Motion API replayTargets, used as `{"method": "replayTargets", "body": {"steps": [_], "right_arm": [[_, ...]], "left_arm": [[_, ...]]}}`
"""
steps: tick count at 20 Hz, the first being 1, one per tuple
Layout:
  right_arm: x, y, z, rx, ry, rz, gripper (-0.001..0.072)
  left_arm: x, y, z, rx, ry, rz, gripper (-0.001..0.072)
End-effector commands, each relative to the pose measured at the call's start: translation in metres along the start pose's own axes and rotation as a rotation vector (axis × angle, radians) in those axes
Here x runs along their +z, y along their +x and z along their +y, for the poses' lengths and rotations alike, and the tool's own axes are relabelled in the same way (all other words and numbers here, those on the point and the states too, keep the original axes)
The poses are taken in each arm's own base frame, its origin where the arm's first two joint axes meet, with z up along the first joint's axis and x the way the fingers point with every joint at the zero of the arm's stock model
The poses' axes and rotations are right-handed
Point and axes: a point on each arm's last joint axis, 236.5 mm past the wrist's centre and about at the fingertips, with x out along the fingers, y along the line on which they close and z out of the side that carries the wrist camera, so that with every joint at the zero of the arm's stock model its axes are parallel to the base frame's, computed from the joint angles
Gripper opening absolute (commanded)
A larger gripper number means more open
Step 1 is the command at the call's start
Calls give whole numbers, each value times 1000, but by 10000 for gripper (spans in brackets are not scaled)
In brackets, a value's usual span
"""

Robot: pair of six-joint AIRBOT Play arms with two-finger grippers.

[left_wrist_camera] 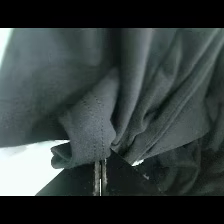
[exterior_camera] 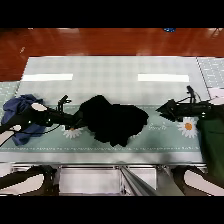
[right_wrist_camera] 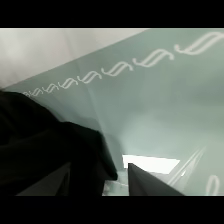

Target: Fold the shirts.

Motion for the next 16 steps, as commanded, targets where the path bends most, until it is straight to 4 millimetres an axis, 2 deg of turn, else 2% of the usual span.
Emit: {"method": "replayTargets", "body": {"steps": [1, 6, 11, 12, 13, 14, 16], "right_arm": [[-12, 32, 11, 5, -33, 112, 418], [-27, 62, 28, -14, -89, 202, 418], [-37, 81, 40, -33, -123, 228, 397], [-40, 82, 42, -31, -129, 236, 286], [-43, 83, 45, -21, -145, 247, 97], [-48, 82, 51, 8, -180, 263, 27], [-51, 74, 62, 30, -226, 295, 27]], "left_arm": [[-1, 0, -3, -9, 14, 6, 20], [-1, 0, -3, -9, 14, 6, 21], [-1, 0, -3, -9, 14, 6, 21], [-1, 0, -3, -9, 14, 6, 20], [-1, 0, -3, -9, 14, 6, 20], [-1, 0, -3, -9, 14, 5, 20], [5, -3, -7, -18, 22, -5, 21]]}}
